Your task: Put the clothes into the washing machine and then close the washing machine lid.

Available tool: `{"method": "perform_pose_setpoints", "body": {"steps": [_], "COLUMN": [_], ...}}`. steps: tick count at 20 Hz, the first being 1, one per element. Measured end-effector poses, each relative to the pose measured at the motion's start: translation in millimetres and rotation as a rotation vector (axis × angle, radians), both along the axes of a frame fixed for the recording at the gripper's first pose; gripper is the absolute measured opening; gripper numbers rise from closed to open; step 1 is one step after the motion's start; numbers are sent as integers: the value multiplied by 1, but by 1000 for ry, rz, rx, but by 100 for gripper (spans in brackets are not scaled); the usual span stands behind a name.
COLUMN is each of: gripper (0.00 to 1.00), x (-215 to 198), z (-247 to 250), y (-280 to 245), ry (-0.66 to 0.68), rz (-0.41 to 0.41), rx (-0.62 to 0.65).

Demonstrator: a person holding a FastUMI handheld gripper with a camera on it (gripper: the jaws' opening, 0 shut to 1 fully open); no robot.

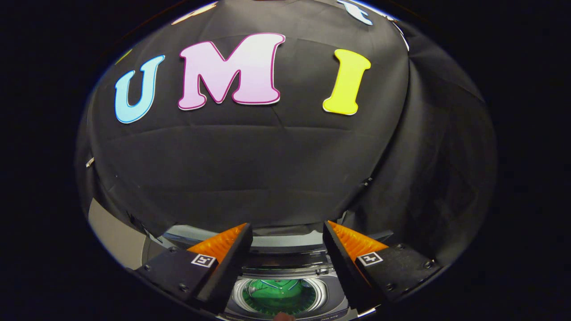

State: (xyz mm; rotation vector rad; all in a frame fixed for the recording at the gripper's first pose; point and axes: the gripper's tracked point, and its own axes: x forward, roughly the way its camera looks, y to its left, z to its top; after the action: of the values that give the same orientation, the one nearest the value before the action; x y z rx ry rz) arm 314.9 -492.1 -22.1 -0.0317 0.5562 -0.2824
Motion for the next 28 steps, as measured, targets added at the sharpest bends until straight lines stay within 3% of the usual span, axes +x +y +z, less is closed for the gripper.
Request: {"method": "perform_pose_setpoints", "body": {"steps": [5,13,18,28], "gripper": [99,99,99,99], "x": [7,0,-25,-85], "z": [-26,-26,-23,-31], "y": [-2,0,4,13], "ry": [71,-25,-114,-121], "rz": [-11,-6,4,14], "rx": [14,59,55,45]}}
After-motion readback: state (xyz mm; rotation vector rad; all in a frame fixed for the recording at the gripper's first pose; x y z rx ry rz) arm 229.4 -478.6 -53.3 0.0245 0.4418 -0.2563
